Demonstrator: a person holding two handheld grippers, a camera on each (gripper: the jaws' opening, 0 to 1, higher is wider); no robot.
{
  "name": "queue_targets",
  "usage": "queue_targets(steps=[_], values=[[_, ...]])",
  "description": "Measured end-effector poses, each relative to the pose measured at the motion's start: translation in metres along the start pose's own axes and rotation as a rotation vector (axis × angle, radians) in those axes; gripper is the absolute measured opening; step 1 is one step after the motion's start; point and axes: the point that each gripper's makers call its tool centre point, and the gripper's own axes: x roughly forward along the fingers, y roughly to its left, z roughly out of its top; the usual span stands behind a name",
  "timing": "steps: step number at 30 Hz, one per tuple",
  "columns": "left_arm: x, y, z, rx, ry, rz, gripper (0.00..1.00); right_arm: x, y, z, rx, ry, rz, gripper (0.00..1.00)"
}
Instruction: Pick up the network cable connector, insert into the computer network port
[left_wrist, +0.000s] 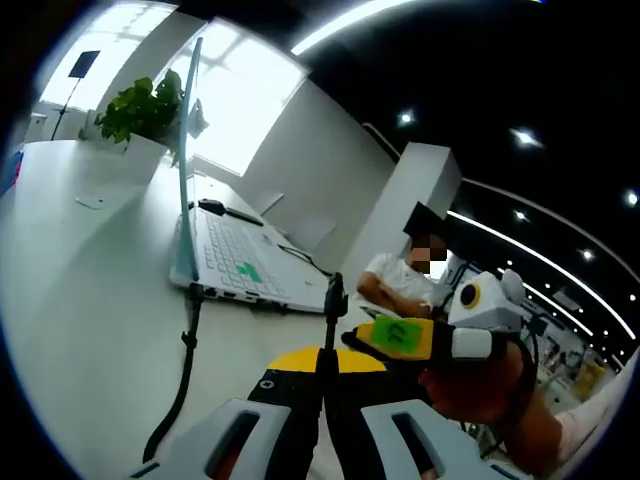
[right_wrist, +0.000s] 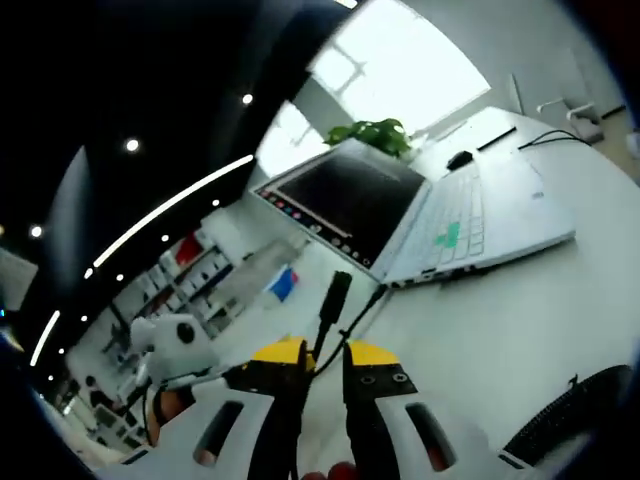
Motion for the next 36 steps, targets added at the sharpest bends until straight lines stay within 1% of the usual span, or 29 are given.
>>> queue_targets(steps=[3,13,19,27,31,34,36], values=[[0.0,0.0,0.0,0.005,0.001,0.001,0.04,0.003,0.001,-0.001,0.017,0.0,0.005,0.14],[0.0,-0.002,-0.002,0.01,0.004,-0.004,0.04,0.009,0.002,-0.002,0.021,0.004,0.001,0.13],[0.0,-0.002,-0.002,0.006,0.002,-0.004,0.04,0.011,0.002,-0.003,0.021,0.009,-0.004,0.06],[-0.001,0.0,-0.003,0.009,0.005,-0.001,0.04,0.016,0.005,-0.004,0.014,0.018,-0.007,0.05],[-0.002,0.001,-0.003,0.026,0.012,0.005,0.05,0.017,0.006,-0.005,0.013,0.025,-0.011,0.04],[-0.003,0.002,-0.004,0.011,0.016,0.005,0.05,0.017,0.006,-0.006,0.027,0.03,-0.018,0.04],[-0.003,0.002,-0.005,0.032,0.024,0.008,0.05,0.018,0.006,-0.006,0.031,0.037,-0.025,0.04]])
